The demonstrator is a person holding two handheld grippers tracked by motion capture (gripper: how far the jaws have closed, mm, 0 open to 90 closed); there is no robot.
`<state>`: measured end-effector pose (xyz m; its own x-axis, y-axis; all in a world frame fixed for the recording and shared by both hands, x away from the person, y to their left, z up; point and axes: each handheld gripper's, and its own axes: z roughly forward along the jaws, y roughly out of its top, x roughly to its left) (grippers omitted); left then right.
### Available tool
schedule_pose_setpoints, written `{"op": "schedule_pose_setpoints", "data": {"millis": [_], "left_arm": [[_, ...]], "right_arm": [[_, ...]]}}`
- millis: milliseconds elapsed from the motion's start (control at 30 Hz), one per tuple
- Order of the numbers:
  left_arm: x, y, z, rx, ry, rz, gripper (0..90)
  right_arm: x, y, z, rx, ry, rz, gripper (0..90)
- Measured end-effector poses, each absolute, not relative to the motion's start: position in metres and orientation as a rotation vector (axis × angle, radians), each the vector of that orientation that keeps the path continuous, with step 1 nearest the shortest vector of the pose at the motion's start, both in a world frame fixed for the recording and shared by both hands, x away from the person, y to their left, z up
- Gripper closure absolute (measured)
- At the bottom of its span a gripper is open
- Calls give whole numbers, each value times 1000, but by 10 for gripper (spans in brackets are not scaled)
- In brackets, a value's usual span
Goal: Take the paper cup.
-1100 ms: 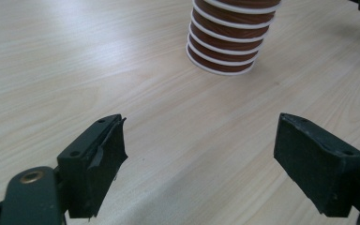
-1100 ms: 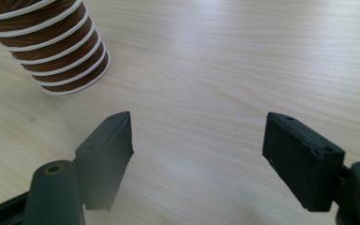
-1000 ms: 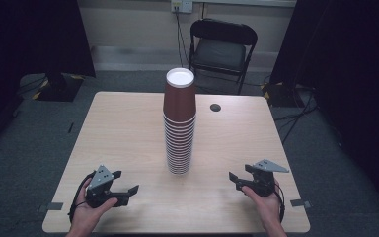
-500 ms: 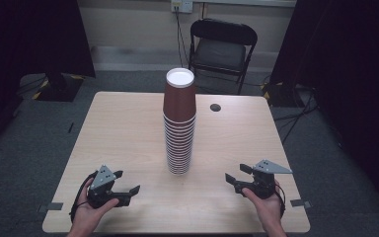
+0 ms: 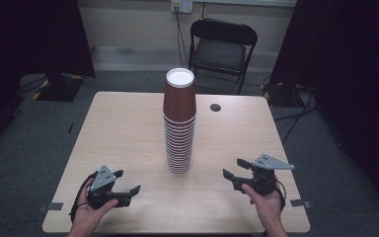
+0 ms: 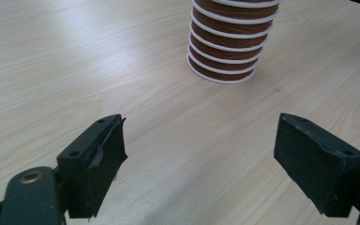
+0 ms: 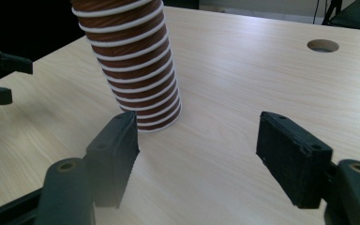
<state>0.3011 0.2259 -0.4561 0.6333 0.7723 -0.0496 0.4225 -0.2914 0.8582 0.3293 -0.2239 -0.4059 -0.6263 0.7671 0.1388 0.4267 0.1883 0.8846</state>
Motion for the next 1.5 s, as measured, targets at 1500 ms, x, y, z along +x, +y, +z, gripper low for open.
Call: {"op": "schedule_pose_setpoints", "data": {"millis": [1500], "left_arm": [[304, 231, -459, 1917, 991, 476, 167]], "right_arm": [[378, -156, -296, 829, 2083, 1749, 143]]}}
